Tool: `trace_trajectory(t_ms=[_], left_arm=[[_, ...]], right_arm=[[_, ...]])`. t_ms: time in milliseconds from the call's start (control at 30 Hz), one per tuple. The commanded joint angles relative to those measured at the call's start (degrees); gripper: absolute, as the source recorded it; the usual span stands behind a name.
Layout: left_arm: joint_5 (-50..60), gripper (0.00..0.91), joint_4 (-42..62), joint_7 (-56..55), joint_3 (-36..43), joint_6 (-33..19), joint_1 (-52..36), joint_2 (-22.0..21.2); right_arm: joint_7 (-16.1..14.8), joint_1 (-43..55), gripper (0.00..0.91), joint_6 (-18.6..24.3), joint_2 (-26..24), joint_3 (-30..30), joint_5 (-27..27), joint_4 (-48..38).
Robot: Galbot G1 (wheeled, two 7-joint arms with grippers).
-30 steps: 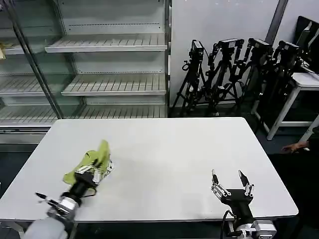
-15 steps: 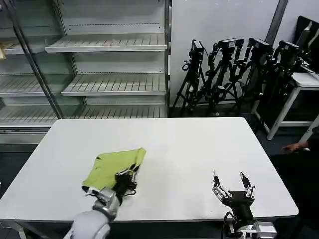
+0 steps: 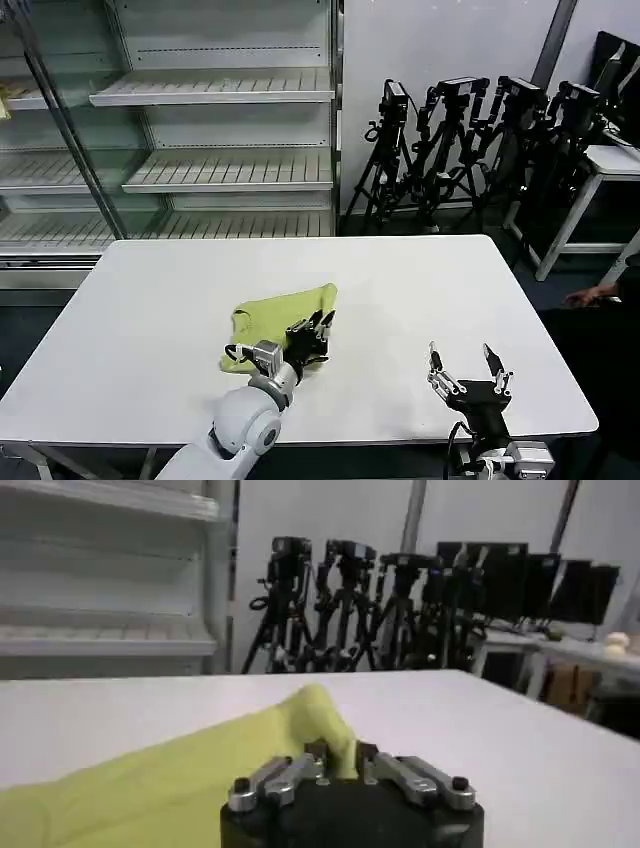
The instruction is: Fold and organize the clothes.
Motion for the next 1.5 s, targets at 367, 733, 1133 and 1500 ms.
trace_trajectory(t_ms=[367, 733, 1133, 1500], left_arm=[[5.88, 0.907, -16.07, 2.36, -15.75, -7.98, 14.77, 5.29], [13.18, 0.907, -25.39, 2.85, -32.35, -11.98, 35.43, 2.95], [15.31, 0.907, -28.07, 5.31, -34.1, -11.05, 39.92, 0.7], [16.55, 0.907, -29.24, 5.09, -33.03, -11.58, 41.97, -1.21]], right_arm=[[-2.43, 2.52, 0.907, 4.63, -0.64, -0.64, -6.03, -2.97], [-1.52, 3.98, 0.907, 4.4, -0.43, -3.48, -4.24, -3.81], [-1.59, 4.64, 0.907, 3.74, -1.39, -4.26, -2.11, -3.89], [0.53, 4.97, 0.907, 3.69, -2.13, -5.06, -2.33, -3.91]])
